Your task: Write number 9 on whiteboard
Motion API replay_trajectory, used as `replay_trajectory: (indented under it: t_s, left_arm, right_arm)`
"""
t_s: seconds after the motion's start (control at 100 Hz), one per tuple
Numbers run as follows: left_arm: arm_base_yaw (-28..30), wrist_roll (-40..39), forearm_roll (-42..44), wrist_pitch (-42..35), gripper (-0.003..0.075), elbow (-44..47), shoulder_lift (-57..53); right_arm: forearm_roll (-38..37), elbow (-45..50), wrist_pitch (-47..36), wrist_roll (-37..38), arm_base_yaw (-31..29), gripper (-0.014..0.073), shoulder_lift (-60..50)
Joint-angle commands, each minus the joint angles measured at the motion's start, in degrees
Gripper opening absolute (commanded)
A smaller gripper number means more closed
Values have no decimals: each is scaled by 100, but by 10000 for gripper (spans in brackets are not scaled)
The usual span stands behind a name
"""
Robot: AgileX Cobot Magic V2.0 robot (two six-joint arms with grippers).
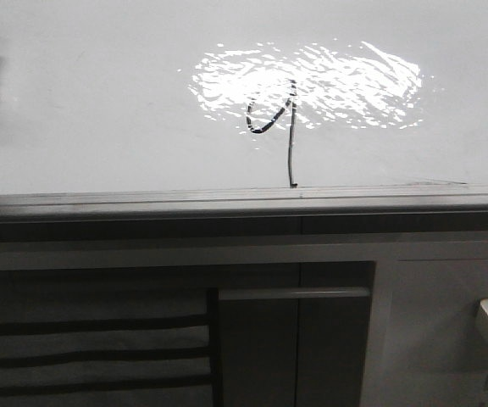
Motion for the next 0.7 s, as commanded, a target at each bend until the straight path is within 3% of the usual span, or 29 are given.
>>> replay_trajectory:
  t_s: [0.0, 0.29, 0.36, 0.6, 0.69]
  left_arm:
    - [96, -85, -248, -548, -20, -121, -7]
    - [104, -85, -344, -823, -18, -121, 115]
    - [104, -85, -344, -836, 13, -121, 115]
    - [104, -85, -344, -836, 336, -121, 115]
    - [104, -85, -248, -808, 387, -135, 69]
  right_arm:
    - [51, -138, -295, 18, -51, 374, -49]
    - [51, -138, -295, 18, -51, 374, -49]
    - [51, -138, -295, 18, -51, 374, -49]
    - [51, -138, -304, 18, -51, 374, -49]
    - [-85, -138, -251, 18, -51, 374, -49]
